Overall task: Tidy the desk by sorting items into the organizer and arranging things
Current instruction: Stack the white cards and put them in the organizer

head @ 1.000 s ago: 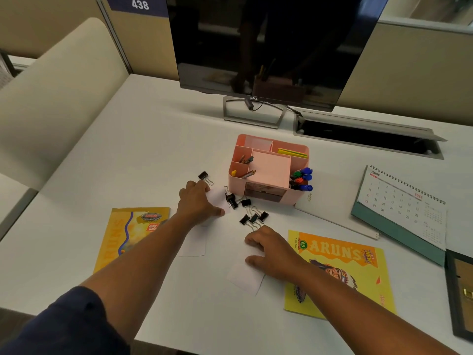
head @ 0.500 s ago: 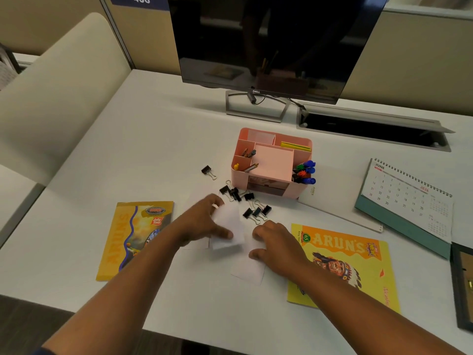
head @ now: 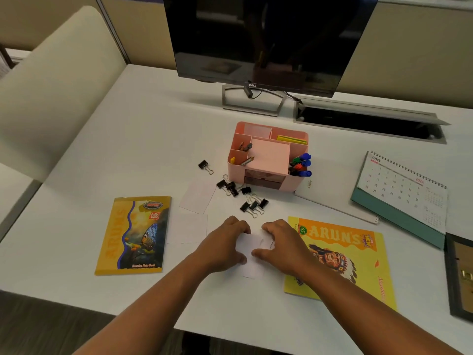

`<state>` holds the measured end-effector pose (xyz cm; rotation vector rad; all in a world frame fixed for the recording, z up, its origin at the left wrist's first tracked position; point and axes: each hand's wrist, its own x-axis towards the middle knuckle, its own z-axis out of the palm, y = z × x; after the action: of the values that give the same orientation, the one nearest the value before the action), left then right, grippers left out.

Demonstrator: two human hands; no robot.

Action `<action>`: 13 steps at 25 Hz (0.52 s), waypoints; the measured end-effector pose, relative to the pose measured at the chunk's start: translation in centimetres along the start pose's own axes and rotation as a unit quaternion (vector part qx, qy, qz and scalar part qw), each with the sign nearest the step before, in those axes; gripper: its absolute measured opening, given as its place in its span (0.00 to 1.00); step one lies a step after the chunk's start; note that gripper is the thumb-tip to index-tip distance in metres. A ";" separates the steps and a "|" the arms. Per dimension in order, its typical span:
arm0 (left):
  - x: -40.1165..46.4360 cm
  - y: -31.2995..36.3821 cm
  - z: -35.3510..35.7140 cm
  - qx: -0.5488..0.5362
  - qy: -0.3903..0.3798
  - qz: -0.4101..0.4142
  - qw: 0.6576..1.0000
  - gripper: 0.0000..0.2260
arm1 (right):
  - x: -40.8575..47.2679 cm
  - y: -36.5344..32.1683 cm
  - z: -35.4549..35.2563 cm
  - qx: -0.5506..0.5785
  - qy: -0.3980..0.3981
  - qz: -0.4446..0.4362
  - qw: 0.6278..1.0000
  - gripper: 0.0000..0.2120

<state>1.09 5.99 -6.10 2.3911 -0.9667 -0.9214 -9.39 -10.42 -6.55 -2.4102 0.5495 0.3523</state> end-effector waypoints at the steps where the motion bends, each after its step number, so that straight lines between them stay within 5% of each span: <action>1: -0.1 0.0 0.2 0.007 0.006 0.008 1.000 0.27 | -0.1 0.0 0.2 0.002 -0.007 0.000 1.000 0.36; 6: -0.2 0.3 0.9 0.039 0.009 0.036 0.999 0.38 | -0.5 0.1 1.0 0.005 0.002 -0.013 1.000 0.29; 13: 0.5 0.9 0.3 0.077 -0.015 0.022 0.997 0.28 | -0.4 -0.1 0.9 0.059 0.005 -0.025 0.998 0.11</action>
<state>0.69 4.96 -6.02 2.4786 -1.1342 -0.8978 -9.80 -9.69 -7.04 -2.3094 0.4998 0.2788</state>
